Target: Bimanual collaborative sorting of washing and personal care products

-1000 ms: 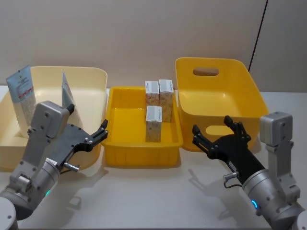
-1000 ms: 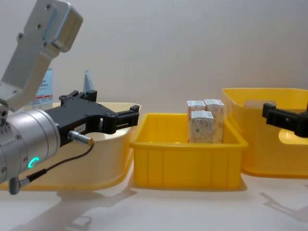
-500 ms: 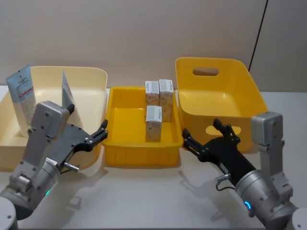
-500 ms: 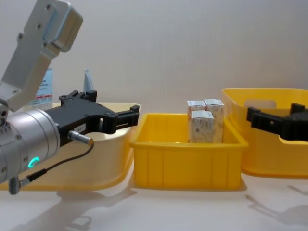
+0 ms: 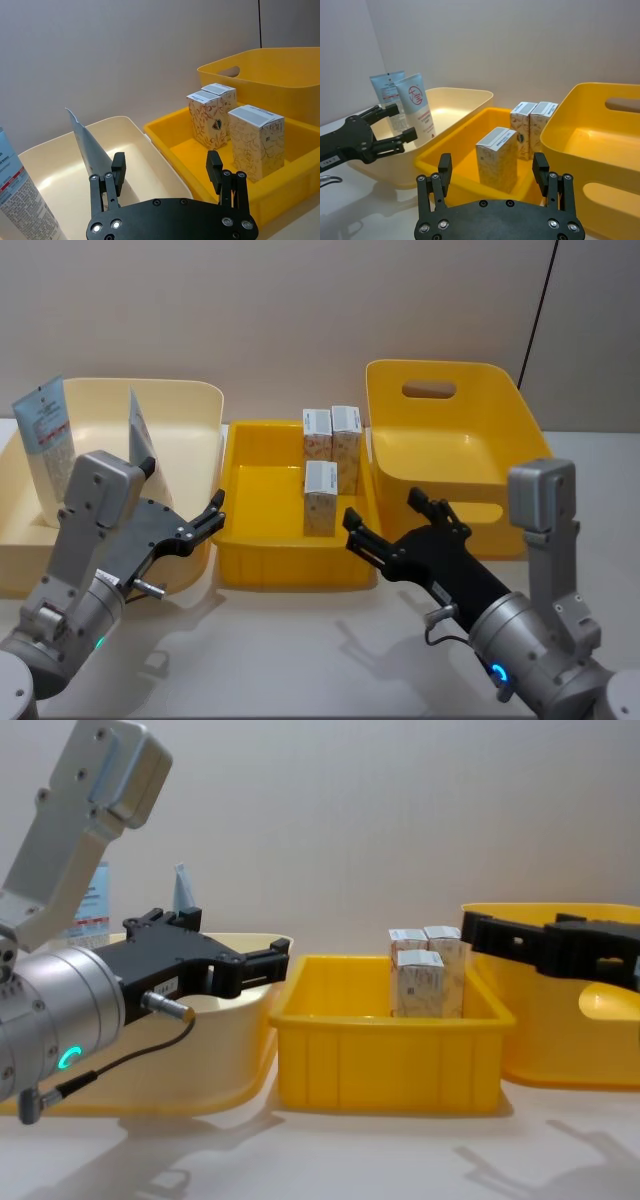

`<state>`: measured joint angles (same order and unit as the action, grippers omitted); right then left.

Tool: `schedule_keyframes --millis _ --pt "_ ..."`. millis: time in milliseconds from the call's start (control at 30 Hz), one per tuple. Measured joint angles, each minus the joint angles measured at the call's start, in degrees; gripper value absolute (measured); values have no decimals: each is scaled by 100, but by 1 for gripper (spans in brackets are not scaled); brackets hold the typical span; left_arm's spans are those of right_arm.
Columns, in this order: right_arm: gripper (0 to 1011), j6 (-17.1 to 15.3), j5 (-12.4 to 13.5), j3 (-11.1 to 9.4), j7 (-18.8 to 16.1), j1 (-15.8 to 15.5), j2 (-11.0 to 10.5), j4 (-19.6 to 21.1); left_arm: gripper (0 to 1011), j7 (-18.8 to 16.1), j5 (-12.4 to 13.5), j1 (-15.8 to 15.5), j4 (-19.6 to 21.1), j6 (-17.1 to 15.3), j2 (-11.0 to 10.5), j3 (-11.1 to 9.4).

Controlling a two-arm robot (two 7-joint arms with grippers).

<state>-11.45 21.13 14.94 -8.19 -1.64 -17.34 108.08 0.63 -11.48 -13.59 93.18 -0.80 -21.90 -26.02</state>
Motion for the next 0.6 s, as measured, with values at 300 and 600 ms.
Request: schedule_keyframes --millis 300,600 --pt "1001 -418 -48 160 308 77 286 60 1003 0 0 0 0 0 0 0" --pt "1001 -673 -315 389 745 290 685 -183 1003 0 0 0 0 0 0 0"
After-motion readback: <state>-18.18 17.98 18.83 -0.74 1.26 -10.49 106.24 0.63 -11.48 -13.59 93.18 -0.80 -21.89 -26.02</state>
